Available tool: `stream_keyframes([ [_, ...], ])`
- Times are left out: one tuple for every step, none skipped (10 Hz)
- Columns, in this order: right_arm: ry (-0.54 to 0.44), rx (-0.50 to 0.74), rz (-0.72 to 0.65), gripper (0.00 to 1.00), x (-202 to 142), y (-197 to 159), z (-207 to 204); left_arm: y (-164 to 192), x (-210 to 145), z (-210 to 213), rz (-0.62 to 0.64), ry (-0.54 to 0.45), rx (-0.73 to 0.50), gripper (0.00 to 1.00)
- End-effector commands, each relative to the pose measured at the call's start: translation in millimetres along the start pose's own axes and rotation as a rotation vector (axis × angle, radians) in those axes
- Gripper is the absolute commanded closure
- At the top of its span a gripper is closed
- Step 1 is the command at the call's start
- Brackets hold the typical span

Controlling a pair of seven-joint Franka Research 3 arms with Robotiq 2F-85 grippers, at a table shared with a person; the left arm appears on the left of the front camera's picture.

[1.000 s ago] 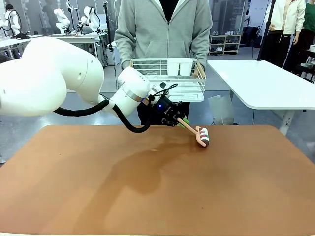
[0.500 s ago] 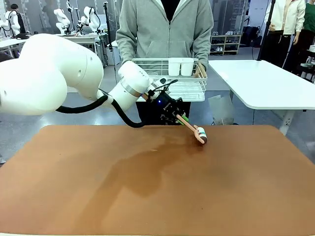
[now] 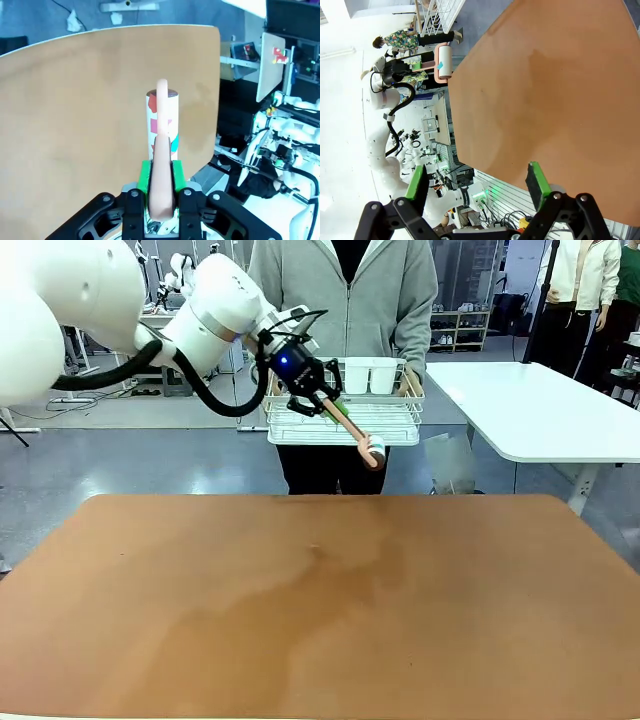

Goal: Clean the table.
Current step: Clean the table with the Lint Roller when the human lifts the Dish drying rack.

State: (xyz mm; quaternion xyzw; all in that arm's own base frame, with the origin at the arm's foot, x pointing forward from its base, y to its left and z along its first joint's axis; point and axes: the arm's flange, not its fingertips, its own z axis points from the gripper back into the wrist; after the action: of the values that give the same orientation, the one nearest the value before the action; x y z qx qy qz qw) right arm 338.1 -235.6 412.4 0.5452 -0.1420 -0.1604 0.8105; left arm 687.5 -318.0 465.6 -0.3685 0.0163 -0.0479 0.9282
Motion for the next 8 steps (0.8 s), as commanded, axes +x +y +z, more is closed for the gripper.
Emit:
stream_keyframes([
  [-0.003, 0.006, 0.007, 0.00, -1, 3, 1, 14, -10, -2, 0.019, 0.010, 0.065, 0.78],
  [-0.003, 0.006, 0.007, 0.00, -1, 3, 1, 14, -13, 9, -0.012, 0.021, 0.091, 0.78],
  [-0.003, 0.006, 0.007, 0.00, -1, 3, 1, 20, -16, 26, -0.030, 0.012, 0.139, 0.78],
  [-0.003, 0.006, 0.007, 0.00, -1, 3, 1, 35, -25, 52, -0.059, 0.020, 0.231, 0.78],
  [-0.003, 0.006, 0.007, 0.00, -1, 3, 1, 59, -40, 100, -0.111, 0.030, 0.396, 0.78],
  [-0.003, 0.006, 0.007, 0.00, -1, 3, 1, 82, -55, 143, -0.111, 0.025, 0.484, 0.78],
  [-0.003, 0.006, 0.007, 0.00, -1, 3, 1, 101, -73, 178, -0.092, -0.015, 0.562, 0.78],
  [-0.003, 0.006, 0.007, 0.00, -1, 3, 1, 113, -88, 200, -0.034, -0.040, 0.580, 0.78],
])
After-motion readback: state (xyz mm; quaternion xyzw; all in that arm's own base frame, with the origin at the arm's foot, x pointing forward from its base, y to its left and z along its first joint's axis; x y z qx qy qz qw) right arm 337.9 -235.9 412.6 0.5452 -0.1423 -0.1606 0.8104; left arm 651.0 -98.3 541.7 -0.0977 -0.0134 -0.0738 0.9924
